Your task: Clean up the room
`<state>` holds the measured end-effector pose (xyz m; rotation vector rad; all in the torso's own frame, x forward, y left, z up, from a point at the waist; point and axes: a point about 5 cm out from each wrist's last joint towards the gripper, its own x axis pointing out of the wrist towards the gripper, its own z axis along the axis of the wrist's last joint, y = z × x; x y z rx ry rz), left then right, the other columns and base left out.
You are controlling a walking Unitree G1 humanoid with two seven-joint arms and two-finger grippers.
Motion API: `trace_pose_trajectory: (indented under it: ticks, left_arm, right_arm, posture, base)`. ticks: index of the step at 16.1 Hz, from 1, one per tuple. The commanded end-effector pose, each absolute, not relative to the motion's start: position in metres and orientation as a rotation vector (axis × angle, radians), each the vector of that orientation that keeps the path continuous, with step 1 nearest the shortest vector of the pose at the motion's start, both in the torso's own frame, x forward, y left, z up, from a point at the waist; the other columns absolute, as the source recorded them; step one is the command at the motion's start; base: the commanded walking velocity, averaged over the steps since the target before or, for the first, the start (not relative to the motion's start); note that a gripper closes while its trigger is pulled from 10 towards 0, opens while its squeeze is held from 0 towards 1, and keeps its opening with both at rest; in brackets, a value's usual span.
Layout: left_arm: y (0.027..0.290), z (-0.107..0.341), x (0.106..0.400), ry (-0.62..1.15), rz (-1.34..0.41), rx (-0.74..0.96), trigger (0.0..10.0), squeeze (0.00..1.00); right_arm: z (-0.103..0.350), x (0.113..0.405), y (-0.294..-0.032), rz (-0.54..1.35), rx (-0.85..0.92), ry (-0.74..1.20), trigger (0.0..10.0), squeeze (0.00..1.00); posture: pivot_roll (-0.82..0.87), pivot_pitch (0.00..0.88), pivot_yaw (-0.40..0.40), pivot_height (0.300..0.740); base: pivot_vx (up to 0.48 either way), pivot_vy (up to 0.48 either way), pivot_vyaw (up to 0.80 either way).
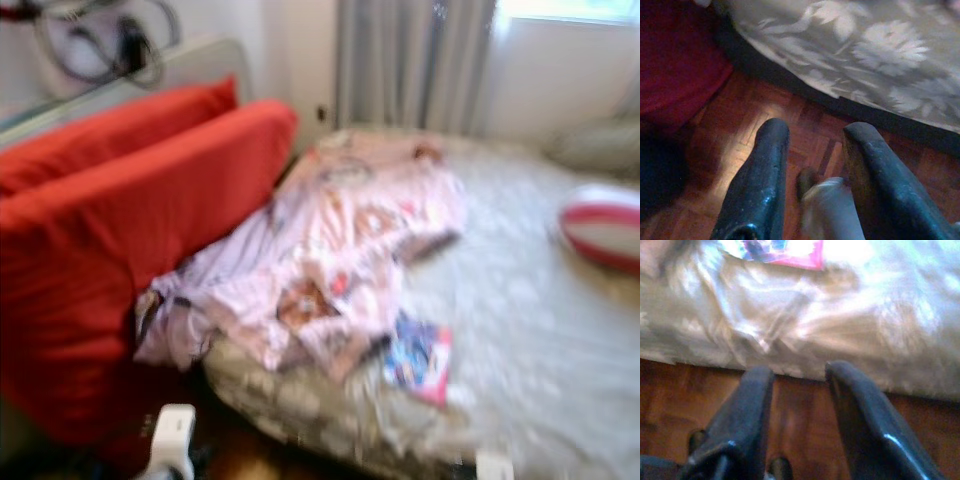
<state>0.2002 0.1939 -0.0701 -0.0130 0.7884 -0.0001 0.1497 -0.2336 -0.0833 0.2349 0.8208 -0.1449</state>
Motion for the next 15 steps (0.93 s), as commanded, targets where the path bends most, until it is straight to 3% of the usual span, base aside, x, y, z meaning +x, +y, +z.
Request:
trace_pose_trajectory:
  ticks: [1, 8, 11, 15]
  left_arm:
    - [0.1948, -0.0733, 0.1953, 0.817, 0.008, -0.015, 10.0, 0.0]
    - [0.1951, -0.073, 0.1957, 0.813, 0.007, -0.013, 10.0, 0.0]
    - [0.1961, -0.072, 0.1966, 0.801, 0.011, 0.001, 10.0, 0.0]
    - [0.1949, -0.0672, 0.1989, 0.693, 0.067, -0.102, 10.0, 0.0]
  right_arm:
    - [-0.0836, 0.1498, -0.2302, -0.133, 0.239, 0.813, 10.0, 0.0]
    - [-0.0837, 0.1499, -0.2299, -0.138, 0.246, 0.812, 10.0, 0.0]
    - [-0.0832, 0.1503, -0.2298, -0.139, 0.243, 0.801, 10.0, 0.0]
    - [-0.0793, 0.154, -0.2285, -0.118, 0.264, 0.734, 10.0, 0.0]
  posture:
    - [0.02, 0.009, -0.018, 0.74]
    - [0.02, 0.012, -0.015, 0.74]
    - [0.02, 0.014, -0.014, 0.74]
    - [0.03, 0.02, -0.011, 0.74]
  base:
    - [0.277, 0.0, 0.0]
    - [0.276, 0.0, -0.11]
    - [0.0, 0.0, -0.24]
    - [0.0, 0.0, 0.0]
